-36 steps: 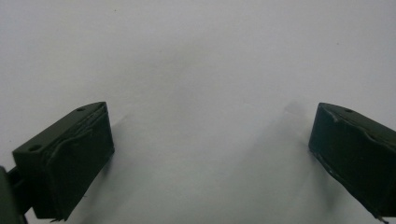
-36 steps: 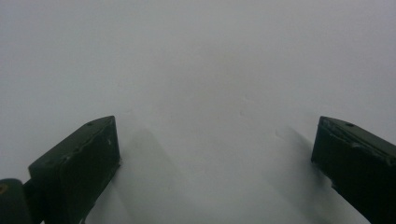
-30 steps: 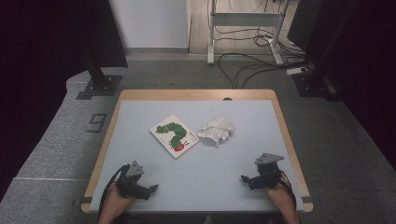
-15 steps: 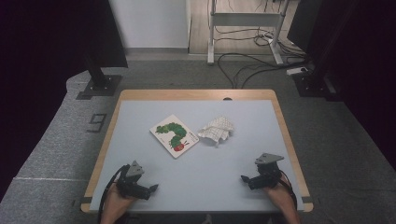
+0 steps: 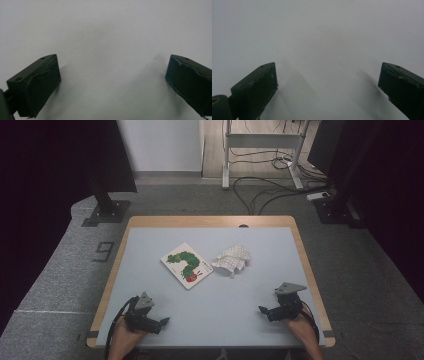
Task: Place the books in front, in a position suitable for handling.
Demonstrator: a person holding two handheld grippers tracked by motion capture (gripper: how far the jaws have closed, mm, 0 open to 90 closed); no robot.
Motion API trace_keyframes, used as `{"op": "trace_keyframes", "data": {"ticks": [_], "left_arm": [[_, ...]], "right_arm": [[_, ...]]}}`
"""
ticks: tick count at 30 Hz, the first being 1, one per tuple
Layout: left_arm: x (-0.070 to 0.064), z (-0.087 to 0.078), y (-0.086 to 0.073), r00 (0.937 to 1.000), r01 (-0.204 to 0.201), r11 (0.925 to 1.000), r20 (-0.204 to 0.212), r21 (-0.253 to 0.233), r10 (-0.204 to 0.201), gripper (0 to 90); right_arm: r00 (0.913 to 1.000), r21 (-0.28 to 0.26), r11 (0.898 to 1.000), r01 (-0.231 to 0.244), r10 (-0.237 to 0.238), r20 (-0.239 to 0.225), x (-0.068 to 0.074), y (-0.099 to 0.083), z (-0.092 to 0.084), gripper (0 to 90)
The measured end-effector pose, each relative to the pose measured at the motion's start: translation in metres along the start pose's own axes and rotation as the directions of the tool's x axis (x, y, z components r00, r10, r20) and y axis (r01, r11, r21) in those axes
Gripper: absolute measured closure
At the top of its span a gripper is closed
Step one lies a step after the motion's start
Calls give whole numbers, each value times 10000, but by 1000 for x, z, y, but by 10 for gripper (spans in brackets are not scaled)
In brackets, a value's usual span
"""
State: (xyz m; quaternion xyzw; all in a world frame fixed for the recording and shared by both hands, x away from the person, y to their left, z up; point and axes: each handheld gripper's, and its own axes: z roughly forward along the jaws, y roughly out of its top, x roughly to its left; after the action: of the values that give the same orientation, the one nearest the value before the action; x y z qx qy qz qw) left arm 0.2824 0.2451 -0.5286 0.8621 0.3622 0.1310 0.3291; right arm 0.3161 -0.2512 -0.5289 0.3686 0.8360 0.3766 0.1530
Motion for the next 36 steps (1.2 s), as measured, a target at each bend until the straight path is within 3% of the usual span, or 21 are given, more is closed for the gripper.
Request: {"op": "trace_keyframes", "data": {"ticks": [16, 36], "left_arm": [[0, 0, 0, 10000, 13, 10000, -1, 3, -13, 0], [0, 0, 0, 10000, 20, 10000, 1, -2, -20, 0]], "right_arm": [[9999, -331, 9994, 24, -21, 107, -12, 24, -8, 19], [10000, -445, 9990, 1, -5, -88, -21, 60, 16, 0]]}}
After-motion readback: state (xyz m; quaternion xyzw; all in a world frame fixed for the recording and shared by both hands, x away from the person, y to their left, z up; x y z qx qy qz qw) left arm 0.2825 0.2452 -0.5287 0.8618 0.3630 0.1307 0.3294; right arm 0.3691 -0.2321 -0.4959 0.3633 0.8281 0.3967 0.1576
